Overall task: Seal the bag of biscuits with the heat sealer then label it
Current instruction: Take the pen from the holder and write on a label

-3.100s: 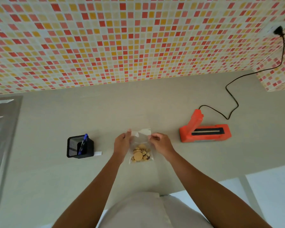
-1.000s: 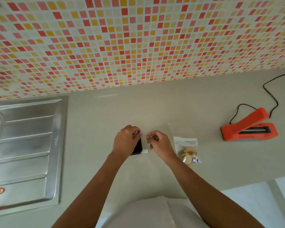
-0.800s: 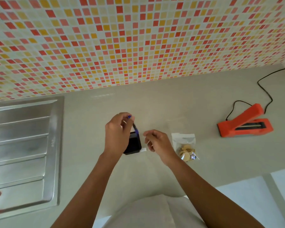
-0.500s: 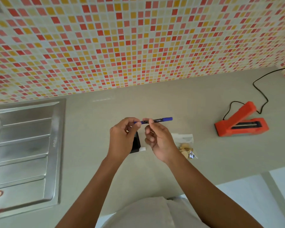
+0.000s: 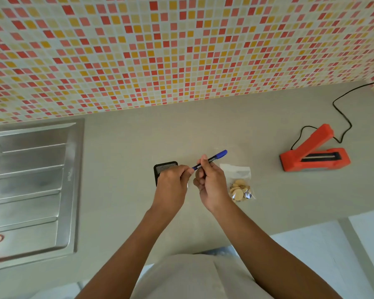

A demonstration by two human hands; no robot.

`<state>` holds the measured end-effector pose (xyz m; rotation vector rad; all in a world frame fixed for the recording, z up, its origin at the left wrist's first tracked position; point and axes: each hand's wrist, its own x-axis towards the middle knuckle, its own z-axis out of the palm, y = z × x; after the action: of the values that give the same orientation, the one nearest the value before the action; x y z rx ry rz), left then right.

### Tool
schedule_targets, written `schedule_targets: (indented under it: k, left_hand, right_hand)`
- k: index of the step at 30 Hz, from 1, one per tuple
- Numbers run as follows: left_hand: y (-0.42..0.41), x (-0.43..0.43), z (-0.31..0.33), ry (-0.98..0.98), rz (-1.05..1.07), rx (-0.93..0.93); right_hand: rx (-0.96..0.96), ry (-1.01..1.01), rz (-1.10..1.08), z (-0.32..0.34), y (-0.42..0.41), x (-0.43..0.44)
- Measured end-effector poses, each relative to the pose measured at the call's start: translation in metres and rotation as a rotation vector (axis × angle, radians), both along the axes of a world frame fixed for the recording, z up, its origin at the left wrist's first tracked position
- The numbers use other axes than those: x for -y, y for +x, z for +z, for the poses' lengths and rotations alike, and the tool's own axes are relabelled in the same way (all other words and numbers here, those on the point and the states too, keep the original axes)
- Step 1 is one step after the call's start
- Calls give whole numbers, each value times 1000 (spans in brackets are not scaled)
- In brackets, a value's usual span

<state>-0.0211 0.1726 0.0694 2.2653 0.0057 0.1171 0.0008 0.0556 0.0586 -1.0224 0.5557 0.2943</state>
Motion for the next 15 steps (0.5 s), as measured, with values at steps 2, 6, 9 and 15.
schedule_targets:
  k: [2,6,9,15]
  left_hand:
    - [-3,0,-4,-25,40,-64]
    - [-10,-3,-5,-79,54,-162]
    - [-9,-3,1,-118,65,-241]
    - [-34,-45,-2,-109,118,-256]
  right_hand:
    - [-21,9,-20,-5,-2,-3]
    - [-16,-1,-23,-12,-10,-8]
    - [-40,5,-78,-16,-10,-10]
    - [-96,-87,-275,-33,22,48]
